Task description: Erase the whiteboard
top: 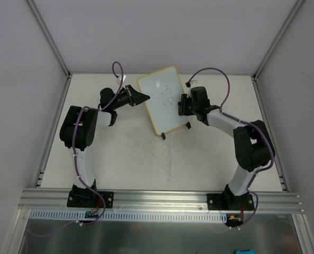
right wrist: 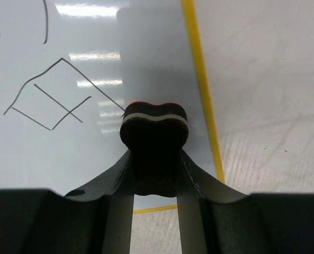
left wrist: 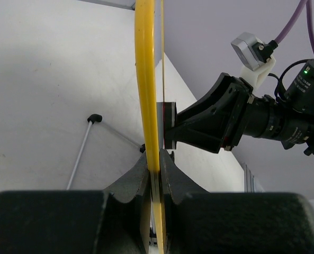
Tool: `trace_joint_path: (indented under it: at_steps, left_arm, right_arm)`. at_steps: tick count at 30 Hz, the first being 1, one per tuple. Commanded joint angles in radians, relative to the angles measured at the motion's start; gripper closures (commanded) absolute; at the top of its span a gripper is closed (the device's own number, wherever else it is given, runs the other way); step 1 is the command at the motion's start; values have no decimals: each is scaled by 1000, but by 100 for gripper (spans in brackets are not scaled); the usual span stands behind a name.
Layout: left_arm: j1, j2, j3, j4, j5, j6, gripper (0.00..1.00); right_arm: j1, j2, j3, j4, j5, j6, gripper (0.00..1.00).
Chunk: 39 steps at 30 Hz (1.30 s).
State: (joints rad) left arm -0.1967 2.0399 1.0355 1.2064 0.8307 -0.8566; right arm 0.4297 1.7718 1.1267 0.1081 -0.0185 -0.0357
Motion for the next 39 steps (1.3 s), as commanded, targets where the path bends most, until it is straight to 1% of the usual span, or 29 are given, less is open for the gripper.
trace_joint_path:
  at_steps: [1, 9, 12, 16, 25, 31, 35, 39]
  left_arm:
    - [-14, -34, 8, 47, 64, 73, 100]
    - [-14, -37, 6, 38, 68, 80, 100]
    - [-14, -34, 8, 38, 71, 80, 100]
    - [-14, -29, 15, 41, 73, 73, 100]
    - [-14, -37, 23, 28, 76, 79, 100]
    - [-14, -35, 24, 28, 76, 77, 100]
    - [-14, -37, 23, 28, 73, 77, 100]
    - [-14, -40, 20, 30, 74, 79, 100]
  right_arm:
    - [-46, 14, 1, 4, 97, -47, 100]
    - [-48, 49, 64, -4, 86, -67, 100]
    - [-45, 67, 100, -15, 54, -70, 100]
    - [-8, 74, 128, -19, 52, -75, 100]
    - [161, 77, 189, -44, 52, -66, 100]
    - [299, 109, 220, -54, 60, -53, 100]
    - [352, 144, 243, -53, 55, -41, 100]
    - [377, 167, 251, -54, 63, -30, 100]
